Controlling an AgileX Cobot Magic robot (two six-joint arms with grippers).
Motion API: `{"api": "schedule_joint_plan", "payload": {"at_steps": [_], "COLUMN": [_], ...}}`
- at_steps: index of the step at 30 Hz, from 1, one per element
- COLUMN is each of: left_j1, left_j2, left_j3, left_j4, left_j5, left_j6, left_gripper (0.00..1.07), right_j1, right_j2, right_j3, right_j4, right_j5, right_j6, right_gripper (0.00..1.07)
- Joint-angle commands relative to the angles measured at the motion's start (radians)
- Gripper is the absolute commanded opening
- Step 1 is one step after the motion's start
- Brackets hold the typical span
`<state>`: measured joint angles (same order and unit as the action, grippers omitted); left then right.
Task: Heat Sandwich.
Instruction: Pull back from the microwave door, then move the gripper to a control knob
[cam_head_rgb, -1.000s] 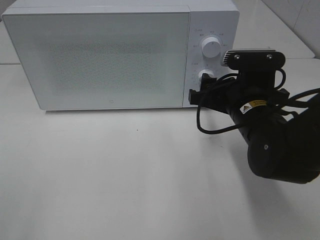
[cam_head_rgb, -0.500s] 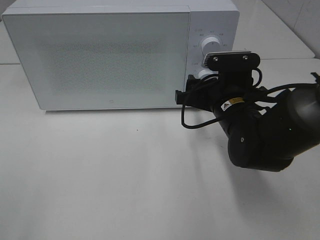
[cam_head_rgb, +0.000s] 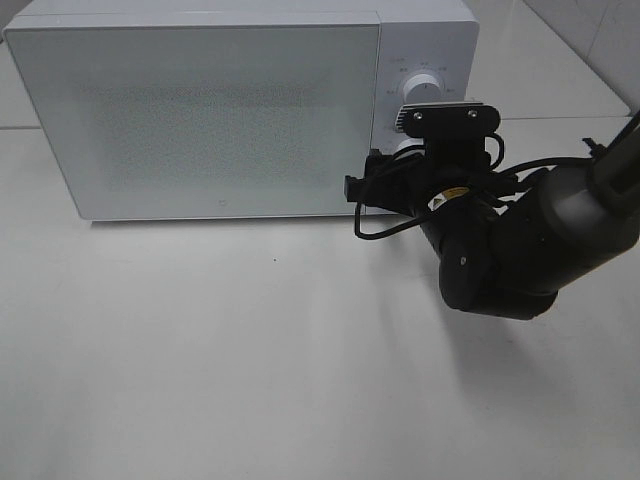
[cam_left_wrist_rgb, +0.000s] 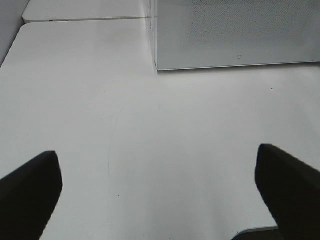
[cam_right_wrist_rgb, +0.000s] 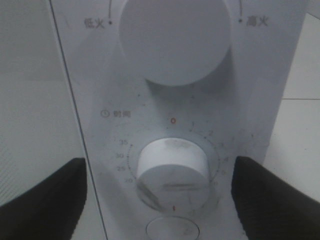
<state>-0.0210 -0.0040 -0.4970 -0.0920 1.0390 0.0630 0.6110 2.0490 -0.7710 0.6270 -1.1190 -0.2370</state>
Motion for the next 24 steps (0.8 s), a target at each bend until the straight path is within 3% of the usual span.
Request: {"api": "schedule_joint_plan", "payload": {"at_steps": [1, 10, 14, 16, 18, 20, 21, 24], "left_j1": [0.002, 0.002, 0.002, 0.002, 0.002, 0.002, 0.002, 0.002], "left_j2": [-0.026, -0.026, -0.026, -0.026, -0.026, -0.026, -0.026, -0.026], "left_j3": [0.003, 0.003, 0.003, 0.003, 0.003, 0.003, 0.003, 0.003], "left_j4": [-0.004, -0.004, -0.004, -0.004, -0.004, -0.004, -0.004, -0.004], "left_j5": [0.0, 0.0, 0.0, 0.0, 0.0, 0.0, 0.0, 0.0], "left_j6": [0.003, 0.003, 0.003, 0.003, 0.003, 0.003, 0.003, 0.003], "left_gripper": [1.04, 1.04, 1.04, 1.04, 1.04, 1.04, 1.04, 1.04], "right_j1": [-0.006, -0.006, -0.006, -0.006, -0.006, -0.006, -0.006, -0.006], "right_j2": [0.014, 0.014, 0.014, 0.014, 0.014, 0.014, 0.014, 0.014], "right_j3": [-0.02, -0.019, -0.019, -0.019, -0.019, -0.019, -0.019, -0.019], "right_j4": [-0.02, -0.009, -0.009, -0.009, -0.009, -0.01, -0.01, -0.013], "right_j5": [-0.005, -0.033, -0.051, -0.049, -0.047, -0.043, -0.043, -0.041], "right_j6": [0.011, 0.01, 0.01, 0.01, 0.01, 0.013, 0.013, 0.018], "right_gripper": [0.76, 0.76, 0.71, 0.59, 0.54, 0.36, 0.36, 0.2]}}
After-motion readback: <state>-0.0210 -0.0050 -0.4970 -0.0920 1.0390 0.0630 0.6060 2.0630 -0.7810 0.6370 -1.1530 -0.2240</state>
